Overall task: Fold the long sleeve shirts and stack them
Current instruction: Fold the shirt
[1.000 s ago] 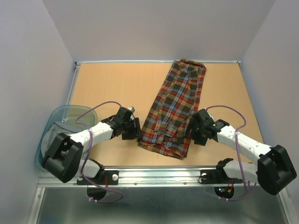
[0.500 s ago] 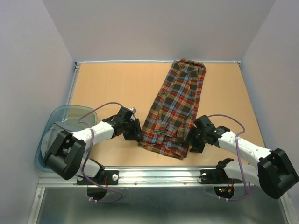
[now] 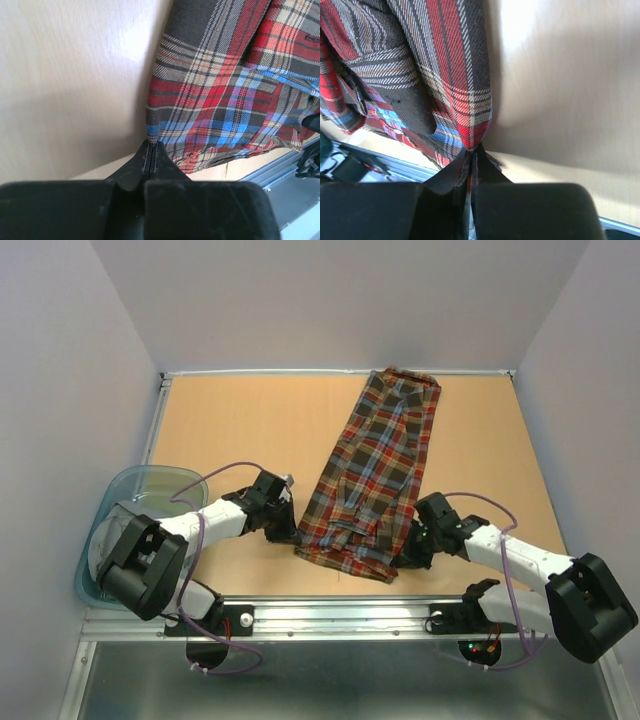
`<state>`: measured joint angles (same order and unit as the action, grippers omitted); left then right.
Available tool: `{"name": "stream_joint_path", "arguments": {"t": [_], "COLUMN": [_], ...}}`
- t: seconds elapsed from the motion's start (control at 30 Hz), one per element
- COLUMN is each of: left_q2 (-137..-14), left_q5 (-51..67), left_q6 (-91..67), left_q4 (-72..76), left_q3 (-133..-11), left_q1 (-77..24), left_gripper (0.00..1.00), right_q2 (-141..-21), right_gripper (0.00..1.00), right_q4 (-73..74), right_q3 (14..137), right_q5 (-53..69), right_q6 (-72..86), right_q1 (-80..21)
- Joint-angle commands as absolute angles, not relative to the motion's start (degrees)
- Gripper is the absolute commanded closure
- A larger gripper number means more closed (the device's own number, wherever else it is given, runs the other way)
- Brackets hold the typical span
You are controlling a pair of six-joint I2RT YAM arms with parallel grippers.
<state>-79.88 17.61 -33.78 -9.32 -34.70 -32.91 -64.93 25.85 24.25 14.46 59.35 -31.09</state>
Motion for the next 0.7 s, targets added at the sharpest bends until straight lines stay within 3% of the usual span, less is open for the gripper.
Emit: {"name": "stream_joint_path", "arguments": {"t": [0.0,0.33,0.5,0.67], "left_q2": [-77.7,-73.0,-70.8,-76.5], "left_q5": [16.4,19.1,18.3,18.5], "left_q6": [-30.7,-28.4,-29.3,-30.1], "left_q4": [-17.5,-28.7,-29.6,-26.9], "left_q3": [-35.9,-36.7,-43.1,-51.5], "left_q1": [-32.9,-33.0,-32.5,-30.3], "left_gripper": [1.0,1.0,1.0,1.0], "right_q2": [-62.4,-56.0,-57.2,-60.6], "right_gripper": [1.0,0.99,0.99,0.99], "right_q4": [29.5,40.1,43.3,44.5], "right_q3": [22.6,26.5,34.4,42.5], "right_q5": [14.1,17.8,14.3,4.1], "right_q6": [58.1,56.9,54.8,52.8], "right_q1": [-31.1,-32.0,-31.9,-31.8]}}
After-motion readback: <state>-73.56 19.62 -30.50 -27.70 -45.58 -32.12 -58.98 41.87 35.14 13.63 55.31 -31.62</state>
